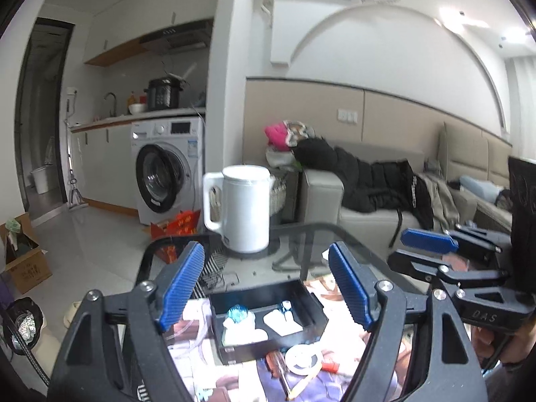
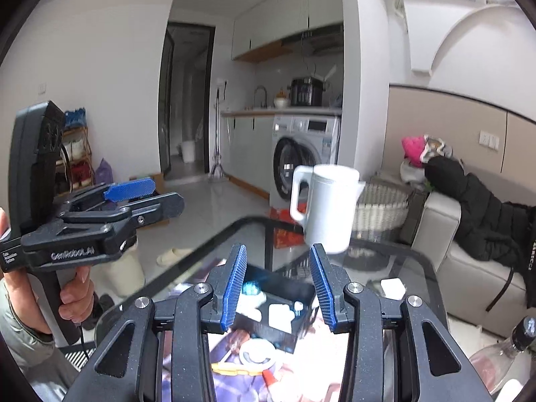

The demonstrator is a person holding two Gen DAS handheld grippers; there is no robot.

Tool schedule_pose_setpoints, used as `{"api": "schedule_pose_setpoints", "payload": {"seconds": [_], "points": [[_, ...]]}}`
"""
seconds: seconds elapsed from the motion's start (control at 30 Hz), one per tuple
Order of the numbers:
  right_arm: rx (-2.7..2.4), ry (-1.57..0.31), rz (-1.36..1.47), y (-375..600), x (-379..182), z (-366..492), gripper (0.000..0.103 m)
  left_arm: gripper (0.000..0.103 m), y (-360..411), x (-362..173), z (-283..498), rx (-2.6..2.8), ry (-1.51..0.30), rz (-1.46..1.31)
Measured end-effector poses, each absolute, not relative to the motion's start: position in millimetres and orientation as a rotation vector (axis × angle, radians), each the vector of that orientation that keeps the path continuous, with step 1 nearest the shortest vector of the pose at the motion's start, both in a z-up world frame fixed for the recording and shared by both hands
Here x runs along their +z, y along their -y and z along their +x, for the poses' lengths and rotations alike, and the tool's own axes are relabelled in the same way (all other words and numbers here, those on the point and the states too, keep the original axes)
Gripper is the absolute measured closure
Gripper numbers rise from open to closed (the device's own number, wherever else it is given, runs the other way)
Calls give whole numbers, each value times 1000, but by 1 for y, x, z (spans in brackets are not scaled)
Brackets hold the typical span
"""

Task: Organize rigid objects
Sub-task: 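Move the right tool to the white glue bottle while the left tool reaches the yellow clip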

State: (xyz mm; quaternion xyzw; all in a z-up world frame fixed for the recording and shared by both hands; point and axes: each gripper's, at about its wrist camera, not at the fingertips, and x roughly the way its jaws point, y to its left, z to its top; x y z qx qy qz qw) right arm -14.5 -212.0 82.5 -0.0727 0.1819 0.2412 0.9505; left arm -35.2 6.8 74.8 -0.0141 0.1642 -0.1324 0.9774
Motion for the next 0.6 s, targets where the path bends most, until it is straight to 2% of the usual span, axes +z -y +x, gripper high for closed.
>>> {"api": "schedule_pose_setpoints", "payload": {"seconds": [0.27, 0.33, 0.6], "points": [[487, -550, -165, 220, 50, 3, 63, 28, 18, 37, -14, -325, -540, 57], [484, -600, -179, 220, 38, 9, 63, 36, 25, 23, -8, -332, -609, 80], [500, -830, -218, 222, -25, 34, 63, 38, 53, -32, 1, -382, -809, 186]]}}
